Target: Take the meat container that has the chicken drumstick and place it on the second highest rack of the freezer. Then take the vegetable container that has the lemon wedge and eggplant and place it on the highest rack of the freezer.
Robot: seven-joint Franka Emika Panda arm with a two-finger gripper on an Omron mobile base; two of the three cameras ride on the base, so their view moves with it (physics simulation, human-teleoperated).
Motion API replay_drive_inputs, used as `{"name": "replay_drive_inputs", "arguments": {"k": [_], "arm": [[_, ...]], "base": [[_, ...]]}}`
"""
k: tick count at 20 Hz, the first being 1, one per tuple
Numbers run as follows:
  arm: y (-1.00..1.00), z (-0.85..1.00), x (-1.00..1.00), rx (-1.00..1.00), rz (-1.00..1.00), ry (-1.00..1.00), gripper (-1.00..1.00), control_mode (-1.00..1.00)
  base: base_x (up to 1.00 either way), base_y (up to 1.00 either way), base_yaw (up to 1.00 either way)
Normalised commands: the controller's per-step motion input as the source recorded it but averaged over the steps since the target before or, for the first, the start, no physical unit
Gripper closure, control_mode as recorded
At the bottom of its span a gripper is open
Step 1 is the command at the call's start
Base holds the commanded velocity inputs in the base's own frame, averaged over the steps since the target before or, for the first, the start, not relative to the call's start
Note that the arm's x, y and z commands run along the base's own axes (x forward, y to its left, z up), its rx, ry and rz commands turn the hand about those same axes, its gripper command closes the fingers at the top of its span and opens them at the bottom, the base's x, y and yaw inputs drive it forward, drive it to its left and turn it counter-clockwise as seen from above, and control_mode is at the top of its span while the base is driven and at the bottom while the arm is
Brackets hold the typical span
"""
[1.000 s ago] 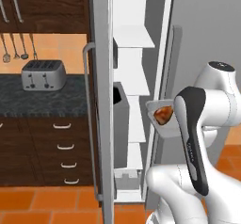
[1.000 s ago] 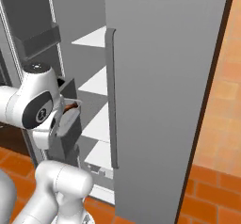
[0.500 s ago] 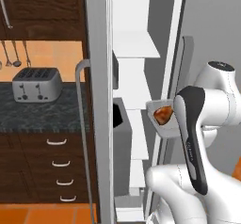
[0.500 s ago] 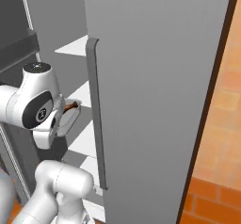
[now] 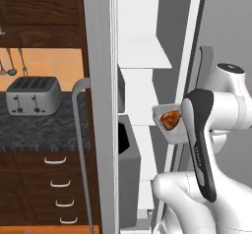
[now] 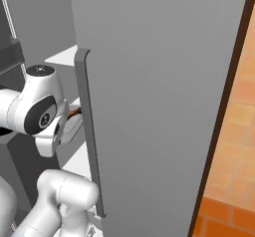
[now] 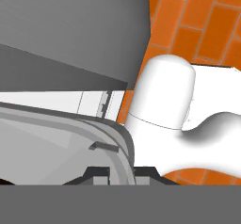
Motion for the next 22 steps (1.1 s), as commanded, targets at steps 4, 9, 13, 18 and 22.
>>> {"name": "replay_drive_inputs", "arguments": {"k": [4, 9, 13, 18, 22], "arm": [[0.00, 0.00, 0.00, 0.00, 0.00, 0.00, 1.00, 1.00], [0.00, 0.00, 0.00, 0.00, 0.00, 0.00, 1.00, 1.00], [0.00, 0.00, 0.00, 0.00, 0.00, 0.00, 1.00, 1.00], [0.00, 0.00, 0.00, 0.00, 0.00, 0.00, 1.00, 1.00], [0.00, 0.00, 0.00, 0.00, 0.00, 0.00, 1.00, 1.00]], "base": [[0.02, 0.19, 0.00], [0.00, 0.22, 0.12], [0.02, 0.37, 0.09], [0.17, 0.23, 0.04], [0.46, 0.24, 0.00]]}}
